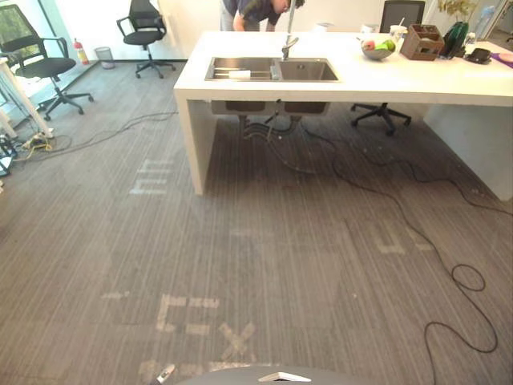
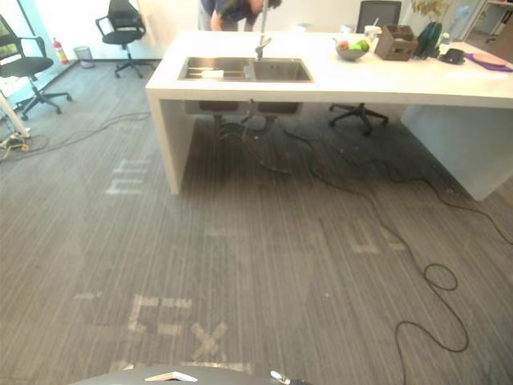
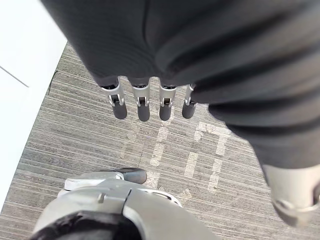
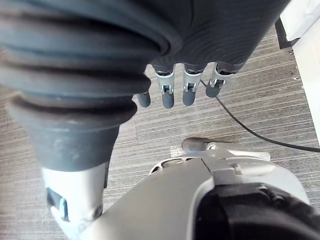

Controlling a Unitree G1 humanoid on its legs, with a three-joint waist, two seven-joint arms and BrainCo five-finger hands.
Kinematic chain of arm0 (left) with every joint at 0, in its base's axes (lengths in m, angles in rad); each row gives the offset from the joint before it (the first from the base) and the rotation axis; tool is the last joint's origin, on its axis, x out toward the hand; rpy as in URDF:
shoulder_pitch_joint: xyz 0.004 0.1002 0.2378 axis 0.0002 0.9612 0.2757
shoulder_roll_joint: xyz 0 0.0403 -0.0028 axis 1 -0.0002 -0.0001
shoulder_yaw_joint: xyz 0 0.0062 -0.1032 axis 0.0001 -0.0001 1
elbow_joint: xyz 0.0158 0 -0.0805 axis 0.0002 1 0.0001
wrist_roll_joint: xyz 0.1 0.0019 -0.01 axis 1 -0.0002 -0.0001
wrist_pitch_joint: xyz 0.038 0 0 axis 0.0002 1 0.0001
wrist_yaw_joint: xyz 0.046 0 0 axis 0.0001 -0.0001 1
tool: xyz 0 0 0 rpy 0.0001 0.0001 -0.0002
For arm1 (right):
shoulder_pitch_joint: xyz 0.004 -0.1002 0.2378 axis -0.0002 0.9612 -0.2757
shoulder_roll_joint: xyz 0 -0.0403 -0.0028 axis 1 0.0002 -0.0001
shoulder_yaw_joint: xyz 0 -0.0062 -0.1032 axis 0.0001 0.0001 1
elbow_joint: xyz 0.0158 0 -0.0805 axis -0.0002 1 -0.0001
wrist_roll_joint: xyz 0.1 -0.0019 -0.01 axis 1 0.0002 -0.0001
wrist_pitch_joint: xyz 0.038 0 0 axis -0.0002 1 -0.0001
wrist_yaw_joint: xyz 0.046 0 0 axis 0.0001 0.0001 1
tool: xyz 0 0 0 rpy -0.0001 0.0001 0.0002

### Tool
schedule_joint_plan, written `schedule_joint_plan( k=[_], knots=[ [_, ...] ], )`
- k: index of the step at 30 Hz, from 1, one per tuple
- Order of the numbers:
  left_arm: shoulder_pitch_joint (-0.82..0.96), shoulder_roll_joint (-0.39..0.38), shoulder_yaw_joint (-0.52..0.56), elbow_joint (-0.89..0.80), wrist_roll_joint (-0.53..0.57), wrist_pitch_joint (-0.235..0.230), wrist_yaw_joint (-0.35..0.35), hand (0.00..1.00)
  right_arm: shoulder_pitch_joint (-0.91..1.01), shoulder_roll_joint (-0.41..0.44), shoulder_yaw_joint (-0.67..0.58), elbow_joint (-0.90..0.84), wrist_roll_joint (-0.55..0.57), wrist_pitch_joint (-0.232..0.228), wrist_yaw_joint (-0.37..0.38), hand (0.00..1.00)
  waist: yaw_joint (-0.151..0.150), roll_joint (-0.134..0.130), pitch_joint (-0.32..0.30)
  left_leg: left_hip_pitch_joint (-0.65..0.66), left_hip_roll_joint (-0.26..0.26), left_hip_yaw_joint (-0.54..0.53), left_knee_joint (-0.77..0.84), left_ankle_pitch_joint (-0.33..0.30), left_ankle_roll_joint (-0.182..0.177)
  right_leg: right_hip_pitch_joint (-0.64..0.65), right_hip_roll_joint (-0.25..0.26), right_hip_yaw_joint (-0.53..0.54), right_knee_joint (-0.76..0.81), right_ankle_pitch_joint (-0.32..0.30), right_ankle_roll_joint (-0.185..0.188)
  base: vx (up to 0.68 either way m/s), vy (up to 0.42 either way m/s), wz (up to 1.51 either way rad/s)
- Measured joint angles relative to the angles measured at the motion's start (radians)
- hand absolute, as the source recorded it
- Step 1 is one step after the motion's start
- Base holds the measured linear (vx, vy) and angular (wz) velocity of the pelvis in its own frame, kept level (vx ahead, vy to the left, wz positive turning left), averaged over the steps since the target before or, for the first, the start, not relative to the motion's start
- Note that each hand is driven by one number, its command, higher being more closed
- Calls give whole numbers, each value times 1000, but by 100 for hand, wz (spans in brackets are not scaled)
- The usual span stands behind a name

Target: Walk over to the sink, pick up the cup, carry it to the dishwasher, place the cup inside the dishwasher, then close the dishwasher door

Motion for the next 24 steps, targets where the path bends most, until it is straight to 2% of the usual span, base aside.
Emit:
schedule_joint_plan(
  k=[6,11,15,20,24],
  knots=[
    [0,0,-1,0,29,-10,-12,0,-7,3,15,3,-79,-97,-11,0,0,0,1,-4,0,0,0,0,0,0,0,0,0,-1,2,-34,-5,0],
    [-4,0,-13,0,108,-16,2,0,-6,4,59,3,-218,-227,-89,0,-3,-2,2,-7,-1,-4,0,-7,-3,0,-1,-1,-3,-4,5,-22,0,0],
    [-6,3,-45,0,116,-27,30,0,-7,-5,101,2,-231,-294,-106,0,-7,-3,4,-18,-2,-4,0,-8,-2,-11,-2,0,-1,-5,4,0,0,0],
    [-5,3,-48,1,116,-39,38,0,-8,-8,117,3,-143,-269,-78,0,-10,-4,11,-17,-5,-5,0,-2,7,-16,-2,0,0,0,3,7,0,0],
    [-7,3,-48,1,116,-44,41,0,-10,-11,117,4,-137,-269,-41,0,-12,1,17,-16,-7,-4,0,-2,6,-15,-1,-1,0,1,3,0,0,0]
  ],
)
